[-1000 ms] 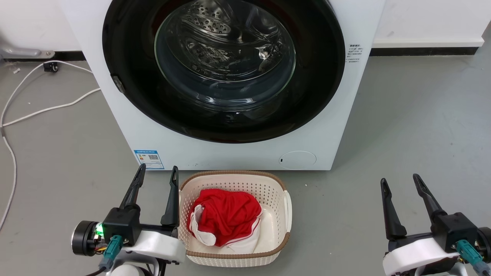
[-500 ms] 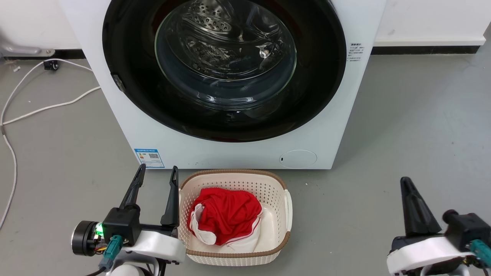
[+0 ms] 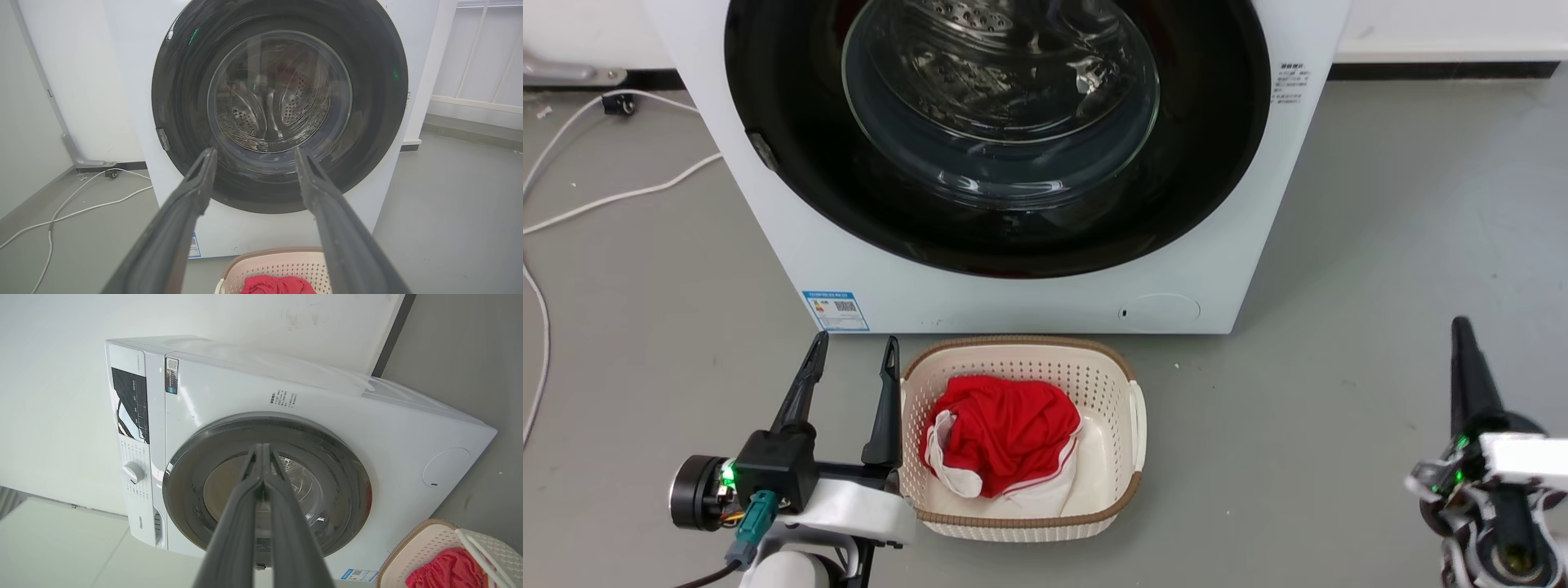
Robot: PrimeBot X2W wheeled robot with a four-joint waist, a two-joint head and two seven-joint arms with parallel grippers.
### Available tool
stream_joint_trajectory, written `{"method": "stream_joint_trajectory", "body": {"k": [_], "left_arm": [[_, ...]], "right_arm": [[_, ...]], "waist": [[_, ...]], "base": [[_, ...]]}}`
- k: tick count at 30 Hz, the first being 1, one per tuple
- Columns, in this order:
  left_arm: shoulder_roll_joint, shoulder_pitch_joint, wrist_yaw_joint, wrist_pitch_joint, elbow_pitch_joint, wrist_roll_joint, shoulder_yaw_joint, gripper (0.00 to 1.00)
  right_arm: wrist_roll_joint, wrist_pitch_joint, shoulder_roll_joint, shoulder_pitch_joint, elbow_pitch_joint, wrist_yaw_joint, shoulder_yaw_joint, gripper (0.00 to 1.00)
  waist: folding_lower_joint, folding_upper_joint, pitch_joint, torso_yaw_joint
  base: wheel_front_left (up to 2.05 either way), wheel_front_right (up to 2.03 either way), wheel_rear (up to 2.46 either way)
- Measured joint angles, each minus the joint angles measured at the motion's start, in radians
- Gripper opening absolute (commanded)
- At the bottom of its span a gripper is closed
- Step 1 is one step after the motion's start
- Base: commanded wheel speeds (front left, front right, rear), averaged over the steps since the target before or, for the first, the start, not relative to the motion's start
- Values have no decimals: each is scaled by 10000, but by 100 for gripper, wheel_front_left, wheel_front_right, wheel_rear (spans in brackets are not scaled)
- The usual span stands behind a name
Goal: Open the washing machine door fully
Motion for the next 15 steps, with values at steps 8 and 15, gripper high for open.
{"method": "stream_joint_trajectory", "body": {"k": [8, 15], "left_arm": [[-13, -356, -23, 0, -205, -12, 128, 100], [-23, -882, -44, 0, -378, -69, 109, 100]], "right_arm": [[3772, 1985, -301, -1845, 1174, -2, -991, 0], [5072, 2828, -1881, -4208, 3248, -2, -715, 0]], "waist": [[0, 0, 746, -16], [1, 0, 1523, 111]], "base": [[0, 0, 0], [0, 0, 0]]}}
